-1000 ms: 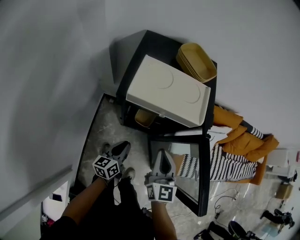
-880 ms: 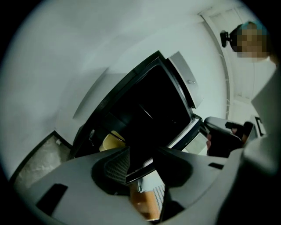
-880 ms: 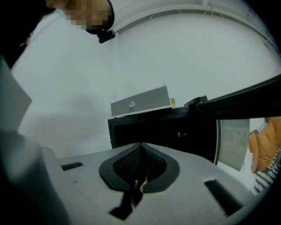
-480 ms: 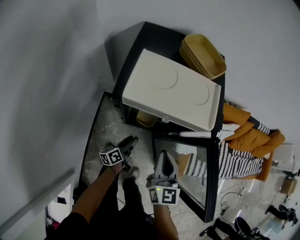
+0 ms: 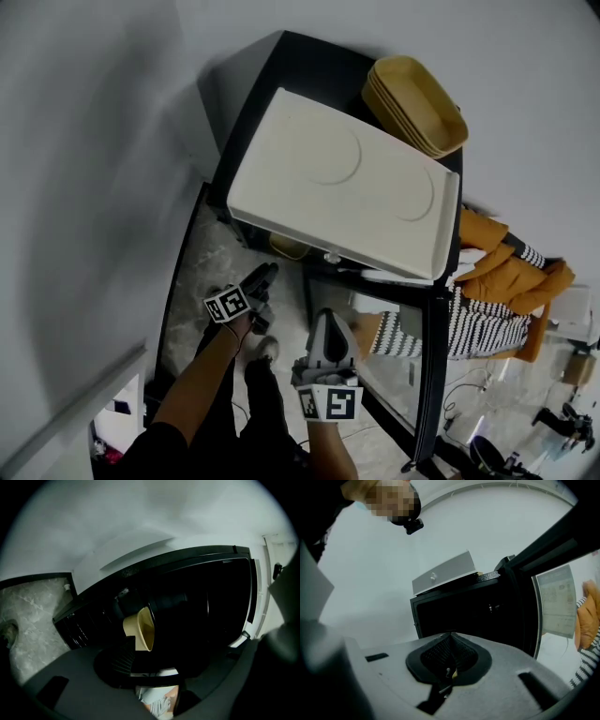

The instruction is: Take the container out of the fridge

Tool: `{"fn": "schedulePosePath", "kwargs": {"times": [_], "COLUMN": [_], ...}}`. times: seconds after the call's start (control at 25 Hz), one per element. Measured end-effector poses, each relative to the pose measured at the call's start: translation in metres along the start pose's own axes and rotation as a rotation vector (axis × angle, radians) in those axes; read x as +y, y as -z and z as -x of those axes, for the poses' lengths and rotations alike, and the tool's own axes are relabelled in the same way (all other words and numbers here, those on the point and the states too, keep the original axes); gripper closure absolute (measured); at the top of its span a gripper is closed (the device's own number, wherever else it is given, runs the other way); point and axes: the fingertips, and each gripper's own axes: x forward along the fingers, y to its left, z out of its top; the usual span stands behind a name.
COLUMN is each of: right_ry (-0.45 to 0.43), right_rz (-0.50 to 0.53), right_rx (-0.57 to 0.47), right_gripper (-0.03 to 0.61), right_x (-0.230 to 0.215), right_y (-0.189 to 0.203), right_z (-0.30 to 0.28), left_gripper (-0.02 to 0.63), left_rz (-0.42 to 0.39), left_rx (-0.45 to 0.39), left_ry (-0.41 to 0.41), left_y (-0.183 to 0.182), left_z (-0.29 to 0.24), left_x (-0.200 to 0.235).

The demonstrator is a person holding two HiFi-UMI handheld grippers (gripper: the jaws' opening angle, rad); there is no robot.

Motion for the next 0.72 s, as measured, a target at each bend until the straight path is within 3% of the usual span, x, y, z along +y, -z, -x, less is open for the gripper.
{"fn": "schedulePosePath", "kwargs": {"times": [0.24, 0.44, 0.64, 0.72], "right_ry": [0.006, 0.007, 0.001, -0.005], "right_rz": [-0.011, -0.023, -0.027, -0.026], "right_rx": [-0.003, 0.015, 0.035, 0.041], "right_gripper": [0.577, 0.578, 0.578, 0.578], "right_x": [-0.008, -0.014, -0.018, -0.018], "right_y": [0.004, 0.014, 0.024, 0.027], "right_z": [0.003, 0.01, 0.012, 0.012], "left_gripper": [0.384, 0.366, 0.35, 0.339], "left_rz": [0.089, 0.11, 0.13, 0.172], "left_rx": [-0.067, -0.077, -0.085, -0.09], "left_ry": [0.044, 0.038, 0.084, 0.085], "left_y": [-0.007, -0.005, -0.002, 0.0], "left_z": [-0.027, -0.038, -0.043, -0.045], "left_x": [0.007, 0.023, 0.031, 0.034]}}
